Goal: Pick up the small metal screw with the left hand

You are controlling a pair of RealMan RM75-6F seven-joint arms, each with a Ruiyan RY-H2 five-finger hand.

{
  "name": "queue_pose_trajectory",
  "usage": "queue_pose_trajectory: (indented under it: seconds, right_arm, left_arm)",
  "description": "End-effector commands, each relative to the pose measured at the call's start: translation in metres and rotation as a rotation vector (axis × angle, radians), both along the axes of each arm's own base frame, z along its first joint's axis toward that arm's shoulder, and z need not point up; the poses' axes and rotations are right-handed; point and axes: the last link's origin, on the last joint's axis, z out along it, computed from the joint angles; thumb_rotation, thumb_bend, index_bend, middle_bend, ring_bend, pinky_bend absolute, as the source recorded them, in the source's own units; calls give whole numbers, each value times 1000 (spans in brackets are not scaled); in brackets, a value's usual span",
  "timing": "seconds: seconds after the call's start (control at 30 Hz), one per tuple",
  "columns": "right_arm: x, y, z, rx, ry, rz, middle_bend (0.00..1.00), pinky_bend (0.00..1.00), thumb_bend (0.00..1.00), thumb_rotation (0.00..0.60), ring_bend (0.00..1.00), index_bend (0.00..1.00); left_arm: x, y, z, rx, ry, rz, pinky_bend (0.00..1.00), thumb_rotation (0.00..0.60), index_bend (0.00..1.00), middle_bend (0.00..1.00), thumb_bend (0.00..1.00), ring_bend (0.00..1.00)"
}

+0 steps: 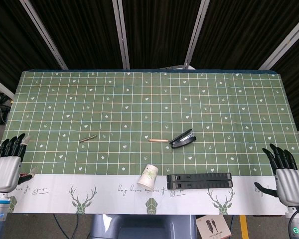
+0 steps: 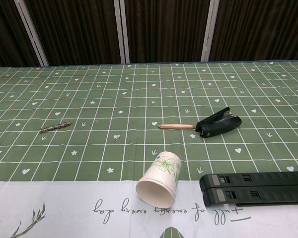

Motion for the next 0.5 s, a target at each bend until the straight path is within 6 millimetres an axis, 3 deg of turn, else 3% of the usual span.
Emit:
queue_pose_trajectory:
  seconds: [0.03, 0.33, 0.5]
  right_arm:
    - [0, 0, 0, 1, 0, 2, 0, 34, 35, 600, 0, 110]
    - [2, 0, -1, 4, -4, 2, 0, 34, 36, 600, 0, 110]
    - [2, 0, -2, 6, -6, 3, 0, 34, 36, 600, 0, 111]
  left_arm:
    - [0, 0, 0, -2, 0, 3, 0, 600, 0, 0, 180, 0]
    - [0, 4, -4, -13, -7, 6, 0, 600, 0, 0, 180, 0]
    - [6, 24, -17, -48, -4, 26, 0, 600, 0, 0, 181, 0]
